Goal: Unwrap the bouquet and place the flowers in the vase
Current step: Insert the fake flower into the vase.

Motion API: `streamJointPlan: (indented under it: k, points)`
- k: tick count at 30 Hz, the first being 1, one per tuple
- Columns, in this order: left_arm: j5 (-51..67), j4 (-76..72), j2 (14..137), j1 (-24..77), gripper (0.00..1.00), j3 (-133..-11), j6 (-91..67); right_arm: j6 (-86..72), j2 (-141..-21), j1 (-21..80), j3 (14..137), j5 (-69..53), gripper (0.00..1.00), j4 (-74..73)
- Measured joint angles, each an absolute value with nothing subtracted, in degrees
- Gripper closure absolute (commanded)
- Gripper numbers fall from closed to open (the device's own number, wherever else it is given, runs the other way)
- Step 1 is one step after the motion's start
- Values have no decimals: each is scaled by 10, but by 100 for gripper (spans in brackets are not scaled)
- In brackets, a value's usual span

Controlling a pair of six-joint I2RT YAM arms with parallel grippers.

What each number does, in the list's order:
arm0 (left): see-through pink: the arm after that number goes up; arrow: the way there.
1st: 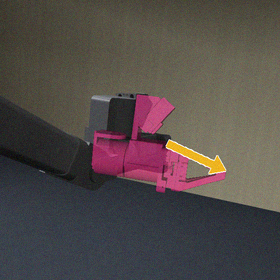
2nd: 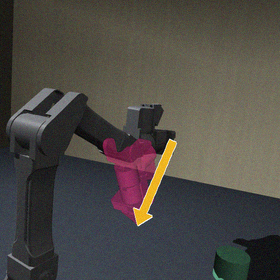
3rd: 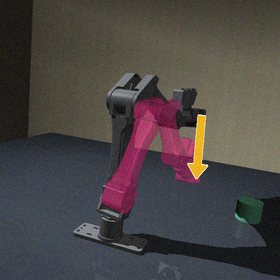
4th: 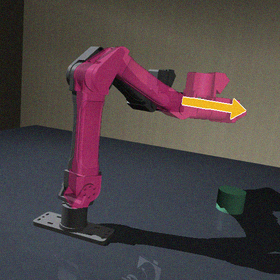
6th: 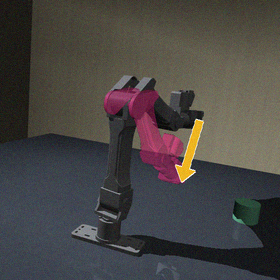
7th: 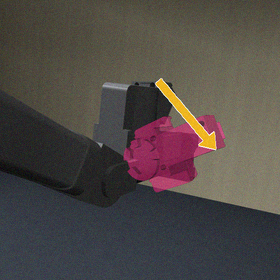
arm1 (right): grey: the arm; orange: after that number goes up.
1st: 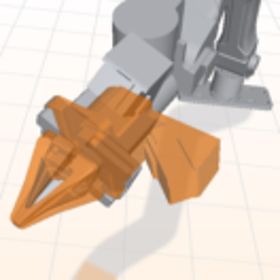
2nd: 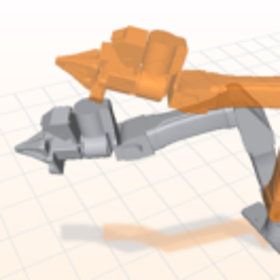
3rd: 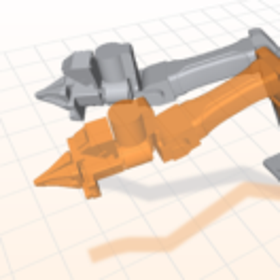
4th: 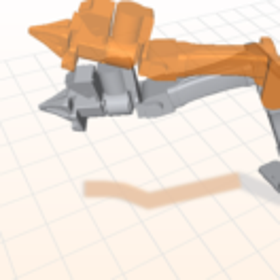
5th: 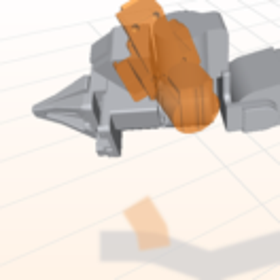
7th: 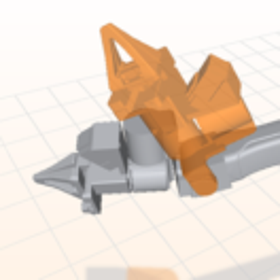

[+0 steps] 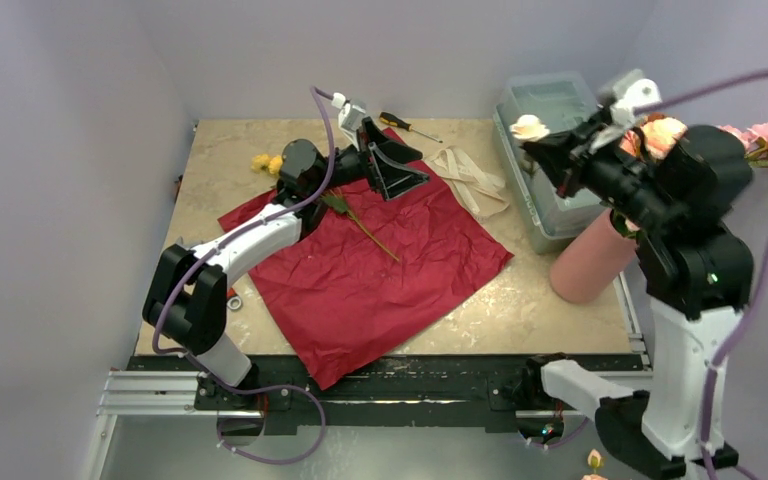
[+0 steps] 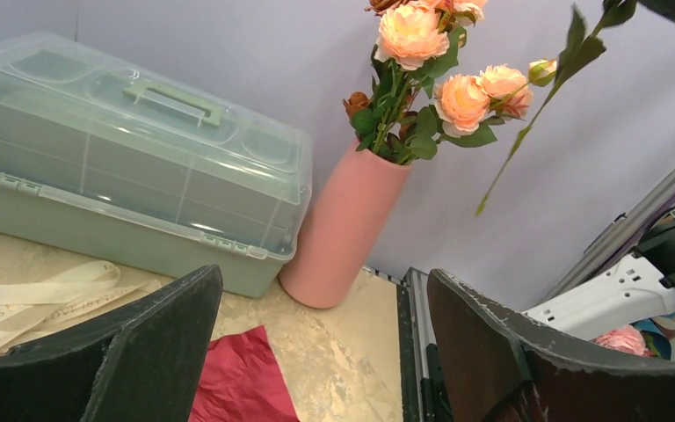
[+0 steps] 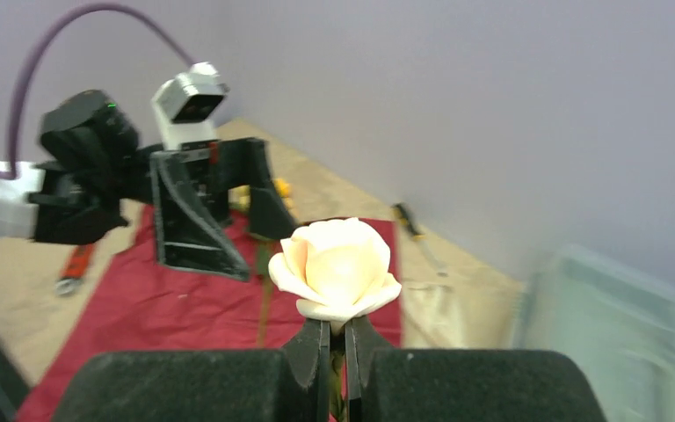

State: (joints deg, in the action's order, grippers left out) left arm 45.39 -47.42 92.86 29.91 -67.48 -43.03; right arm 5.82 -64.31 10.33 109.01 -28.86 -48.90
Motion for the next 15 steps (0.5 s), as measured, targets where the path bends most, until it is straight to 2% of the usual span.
streamJointPlan:
  k: [8, 15]
  points:
    - [447, -479, 929, 301, 12, -669, -423, 137, -537, 53, 1097, -128, 100, -497]
    - [446, -489, 929, 301, 12, -669, -423, 159, -490, 37, 1005, -28, 100, -442]
